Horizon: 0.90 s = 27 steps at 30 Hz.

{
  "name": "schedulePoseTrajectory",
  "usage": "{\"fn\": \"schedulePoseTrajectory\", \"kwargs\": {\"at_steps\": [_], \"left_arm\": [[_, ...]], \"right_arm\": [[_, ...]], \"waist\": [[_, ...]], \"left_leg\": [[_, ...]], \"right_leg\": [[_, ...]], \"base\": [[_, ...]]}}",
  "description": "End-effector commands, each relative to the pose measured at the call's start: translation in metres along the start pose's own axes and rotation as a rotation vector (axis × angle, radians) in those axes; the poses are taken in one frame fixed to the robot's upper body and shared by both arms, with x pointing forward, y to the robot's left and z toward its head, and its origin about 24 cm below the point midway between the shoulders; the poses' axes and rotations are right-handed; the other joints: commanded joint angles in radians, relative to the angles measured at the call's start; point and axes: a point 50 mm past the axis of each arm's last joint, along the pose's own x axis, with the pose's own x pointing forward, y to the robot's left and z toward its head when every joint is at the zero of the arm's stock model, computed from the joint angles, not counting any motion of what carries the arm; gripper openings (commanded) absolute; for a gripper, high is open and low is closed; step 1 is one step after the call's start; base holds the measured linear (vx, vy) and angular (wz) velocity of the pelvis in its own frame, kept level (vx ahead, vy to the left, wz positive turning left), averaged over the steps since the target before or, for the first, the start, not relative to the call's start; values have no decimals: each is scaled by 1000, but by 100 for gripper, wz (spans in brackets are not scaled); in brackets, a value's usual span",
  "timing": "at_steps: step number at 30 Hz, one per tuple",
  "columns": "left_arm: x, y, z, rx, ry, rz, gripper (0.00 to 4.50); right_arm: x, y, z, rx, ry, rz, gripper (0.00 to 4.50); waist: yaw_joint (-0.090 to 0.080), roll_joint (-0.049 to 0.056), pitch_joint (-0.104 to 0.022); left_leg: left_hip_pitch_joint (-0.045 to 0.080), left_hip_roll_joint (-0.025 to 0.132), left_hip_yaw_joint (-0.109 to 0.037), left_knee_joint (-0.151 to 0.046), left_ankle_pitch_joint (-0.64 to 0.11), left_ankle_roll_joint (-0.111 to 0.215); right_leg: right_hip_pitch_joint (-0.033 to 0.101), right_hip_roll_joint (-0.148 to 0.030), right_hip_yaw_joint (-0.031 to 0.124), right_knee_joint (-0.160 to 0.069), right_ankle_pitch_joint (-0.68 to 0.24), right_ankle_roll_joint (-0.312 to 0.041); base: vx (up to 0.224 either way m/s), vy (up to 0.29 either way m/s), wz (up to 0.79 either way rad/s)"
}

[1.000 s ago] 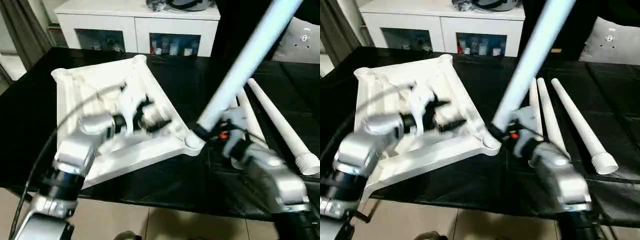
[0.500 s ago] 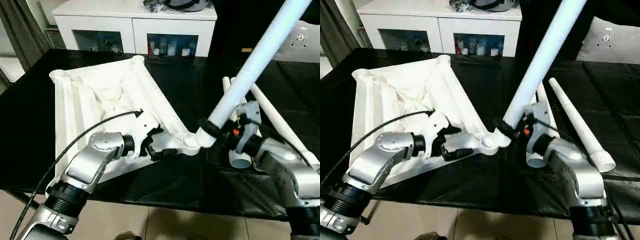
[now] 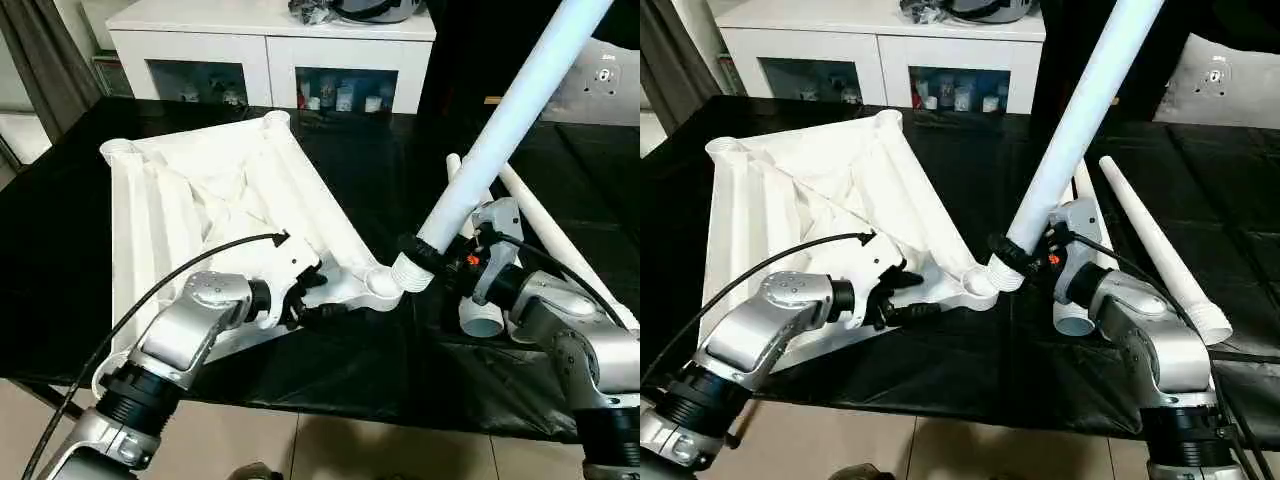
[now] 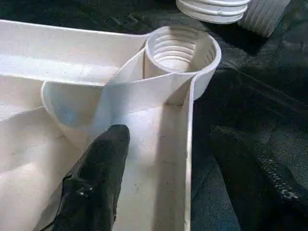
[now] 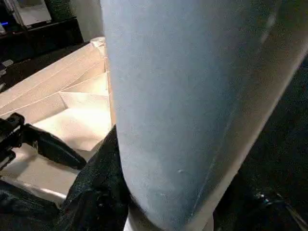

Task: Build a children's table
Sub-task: Insert table leg to table base

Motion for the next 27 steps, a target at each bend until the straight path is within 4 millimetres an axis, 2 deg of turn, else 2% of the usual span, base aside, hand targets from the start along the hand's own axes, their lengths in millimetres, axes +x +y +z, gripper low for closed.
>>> {"fn": "schedulePoseTrajectory", "kwargs": {"at_steps": [1,10,13,15,18,22,24,27], "left_arm": [[2,0,-1,8,24,18,272],[7,-3,-2,6,45,16,209],[8,-4,-3,7,50,16,174],[9,-4,-3,15,59,16,172],[9,-5,-4,26,71,15,130],[9,-4,-5,32,78,14,128],[8,-4,-5,43,89,15,94],[6,-2,-8,67,115,19,84]], "right_arm": [[0,2,6,-20,-15,14,188],[0,4,2,-22,-4,19,188],[0,4,2,-22,-3,19,188],[0,4,2,-23,-2,19,188],[1,4,1,-24,1,19,188],[1,4,1,-25,3,20,188],[1,5,1,-25,6,26,188],[2,6,1,-29,15,42,188]], "waist": [[1,-5,-69],[1,-5,-69],[1,-6,-69],[0,-6,-68],[0,-5,-69],[1,-5,-70],[1,-5,-69],[0,-5,-68]], "left_leg": [[12,68,-23,-68,-121,60],[11,69,-24,-68,-118,63],[11,68,-24,-68,-123,61],[11,68,-24,-69,-127,60],[11,69,-25,-68,-123,61],[11,69,-25,-68,-119,62],[12,68,-24,-68,-122,63],[11,69,-25,-69,-125,63]], "right_leg": [[58,-84,45,-69,-140,-218],[58,-85,45,-69,-133,-220],[58,-85,45,-70,-143,-218],[58,-84,45,-71,-151,-216],[58,-84,45,-71,-145,-214],[58,-84,45,-69,-133,-219],[58,-85,45,-70,-139,-220],[58,-84,45,-71,-147,-214]], "base": [[0,0,0],[0,0,0],[0,0,0],[0,0,0],[0,0,0],[0,0,0],[0,0,0],[0,0,0]]}}
